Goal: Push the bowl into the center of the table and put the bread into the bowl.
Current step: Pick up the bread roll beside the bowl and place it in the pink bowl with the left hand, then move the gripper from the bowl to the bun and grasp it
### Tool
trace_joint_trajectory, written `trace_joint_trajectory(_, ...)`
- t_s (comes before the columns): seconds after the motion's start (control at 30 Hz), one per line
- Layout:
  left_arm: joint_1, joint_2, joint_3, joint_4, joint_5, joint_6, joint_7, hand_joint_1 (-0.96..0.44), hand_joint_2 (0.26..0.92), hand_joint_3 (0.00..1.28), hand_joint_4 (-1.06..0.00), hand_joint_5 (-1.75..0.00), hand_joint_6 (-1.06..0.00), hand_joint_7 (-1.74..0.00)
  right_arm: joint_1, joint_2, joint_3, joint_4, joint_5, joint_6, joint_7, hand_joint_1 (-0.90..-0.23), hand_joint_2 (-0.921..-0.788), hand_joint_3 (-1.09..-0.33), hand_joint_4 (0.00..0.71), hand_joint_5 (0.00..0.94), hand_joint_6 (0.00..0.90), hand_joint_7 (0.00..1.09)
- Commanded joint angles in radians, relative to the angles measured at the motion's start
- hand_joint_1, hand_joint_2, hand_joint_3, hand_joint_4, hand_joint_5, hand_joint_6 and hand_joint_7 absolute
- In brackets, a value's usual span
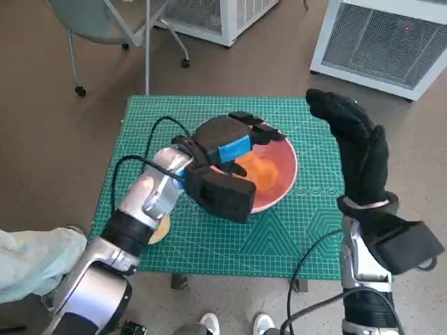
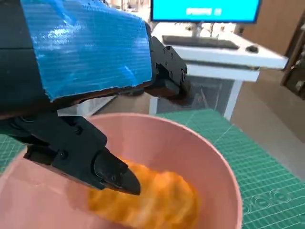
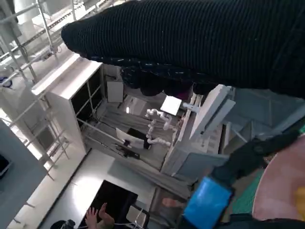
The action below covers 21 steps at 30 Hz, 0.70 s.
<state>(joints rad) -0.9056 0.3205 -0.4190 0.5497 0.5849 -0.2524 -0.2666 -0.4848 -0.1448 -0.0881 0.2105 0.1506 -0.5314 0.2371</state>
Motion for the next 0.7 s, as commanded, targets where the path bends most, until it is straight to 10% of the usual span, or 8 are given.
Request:
trace_joint_trajectory(0.03,0.05,0.049,0.045,-0.098,-0.046,0.001,-0.046,-0.42,0.806,0.01,-0.1,0.0,-0.31,0.0,0.029,0.003,-0.001,0.006,-0.009,0.013,-0.008,-0.706,-0.921,-0.742,0.18,0.003,-0.001,0.56)
trace_joint_trajectory(0.7,0.286,0.337,0.326,-0.503,-0.336,0.073,-0.337,-0.41,0.793,0.0,-0.11,-0.01,-0.3,0.0,0.028,0.014,0.013,0.003,0.005,0.023,0.002,-0.708,-0.921,-0.74,0.18,0.002,-0.001,0.56)
